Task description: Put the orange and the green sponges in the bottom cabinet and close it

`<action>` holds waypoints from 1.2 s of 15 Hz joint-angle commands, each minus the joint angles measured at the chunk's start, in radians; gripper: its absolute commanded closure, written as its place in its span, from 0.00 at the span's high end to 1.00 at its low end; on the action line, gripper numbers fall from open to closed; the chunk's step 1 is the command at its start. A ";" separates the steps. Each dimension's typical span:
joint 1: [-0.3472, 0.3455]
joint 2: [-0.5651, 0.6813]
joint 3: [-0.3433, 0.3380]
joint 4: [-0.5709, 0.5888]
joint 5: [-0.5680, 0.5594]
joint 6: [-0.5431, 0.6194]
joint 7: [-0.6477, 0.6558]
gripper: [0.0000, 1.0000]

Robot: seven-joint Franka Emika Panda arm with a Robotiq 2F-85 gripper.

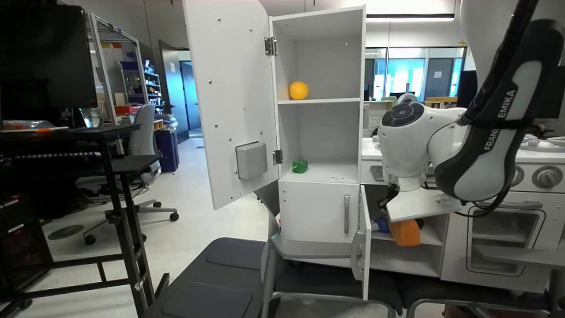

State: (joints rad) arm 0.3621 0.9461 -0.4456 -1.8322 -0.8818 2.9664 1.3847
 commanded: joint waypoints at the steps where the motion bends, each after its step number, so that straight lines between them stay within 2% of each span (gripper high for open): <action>1: 0.007 0.079 -0.027 0.079 0.001 0.023 0.045 0.02; 6: -0.015 0.134 -0.035 0.165 0.017 0.018 0.081 0.02; 13: -0.050 0.141 -0.036 0.218 0.014 0.011 0.109 0.02; 14: -0.054 0.143 -0.032 0.219 0.015 0.012 0.114 0.35; 15: -0.055 0.146 -0.032 0.222 0.014 0.012 0.119 0.36; 18: -0.048 0.135 -0.034 0.209 0.008 0.018 0.129 0.58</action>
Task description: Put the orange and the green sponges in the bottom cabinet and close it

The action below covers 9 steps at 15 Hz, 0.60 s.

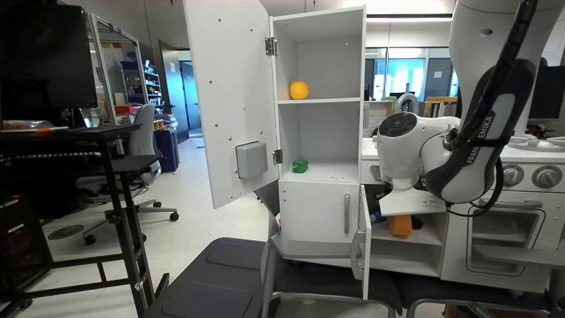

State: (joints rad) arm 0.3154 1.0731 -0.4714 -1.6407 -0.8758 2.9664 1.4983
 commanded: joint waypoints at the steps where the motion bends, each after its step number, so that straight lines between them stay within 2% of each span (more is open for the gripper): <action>1: 0.001 0.004 -0.010 0.015 0.001 0.017 0.018 0.64; 6: 0.015 -0.018 -0.021 -0.014 -0.012 0.038 0.037 0.99; 9: 0.030 -0.028 -0.036 -0.030 -0.020 0.065 0.056 1.00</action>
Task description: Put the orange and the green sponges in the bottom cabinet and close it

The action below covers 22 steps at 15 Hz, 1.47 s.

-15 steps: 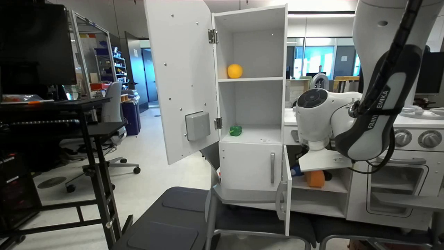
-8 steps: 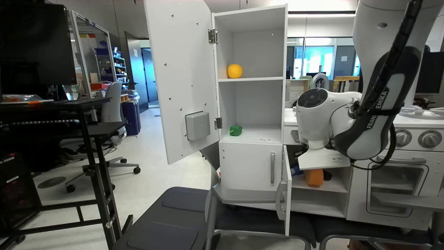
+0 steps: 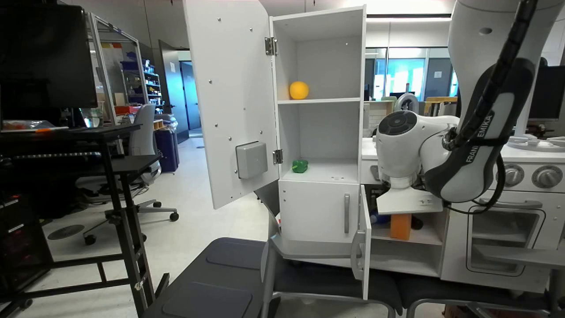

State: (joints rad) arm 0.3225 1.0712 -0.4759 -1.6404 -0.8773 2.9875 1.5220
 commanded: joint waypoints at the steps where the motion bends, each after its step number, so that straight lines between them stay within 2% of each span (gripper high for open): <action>1: 0.037 -0.038 -0.045 -0.049 -0.026 0.063 0.044 1.00; 4: 0.077 -0.087 -0.078 -0.119 -0.039 0.114 0.051 1.00; 7: 0.119 -0.183 -0.104 -0.239 -0.063 0.156 0.017 1.00; 8: 0.123 -0.214 -0.103 -0.273 -0.074 0.163 0.001 1.00; 10: 0.082 -0.334 -0.036 -0.377 -0.110 0.145 -0.101 1.00; 13: -0.055 -0.494 0.101 -0.513 -0.128 0.123 -0.319 1.00; 16: -0.268 -0.653 0.312 -0.614 -0.062 0.016 -0.520 1.00; 18: -0.418 -0.707 0.452 -0.630 0.054 -0.044 -0.654 1.00; 20: -0.537 -0.761 0.583 -0.612 0.245 -0.129 -0.808 1.00; 22: -0.664 -0.776 0.720 -0.542 0.415 -0.228 -0.964 1.00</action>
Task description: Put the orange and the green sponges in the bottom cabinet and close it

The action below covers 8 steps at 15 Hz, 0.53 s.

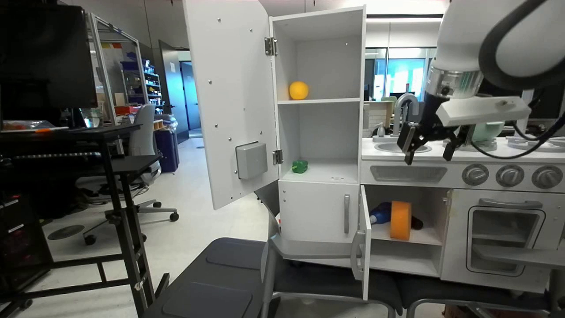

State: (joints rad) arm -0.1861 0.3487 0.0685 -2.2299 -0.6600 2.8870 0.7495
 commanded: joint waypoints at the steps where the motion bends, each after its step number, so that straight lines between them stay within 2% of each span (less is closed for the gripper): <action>1: -0.197 -0.059 0.224 0.089 0.282 -0.182 -0.268 1.00; 3: -0.222 -0.079 0.260 0.194 0.420 -0.323 -0.389 1.00; 4: -0.094 -0.089 0.128 0.253 0.526 -0.383 -0.474 1.00; 8: -0.012 -0.043 -0.020 0.546 0.577 -0.668 -0.535 1.00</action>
State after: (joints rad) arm -0.2625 0.2545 0.1536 -1.8815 -0.1276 2.3867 0.2660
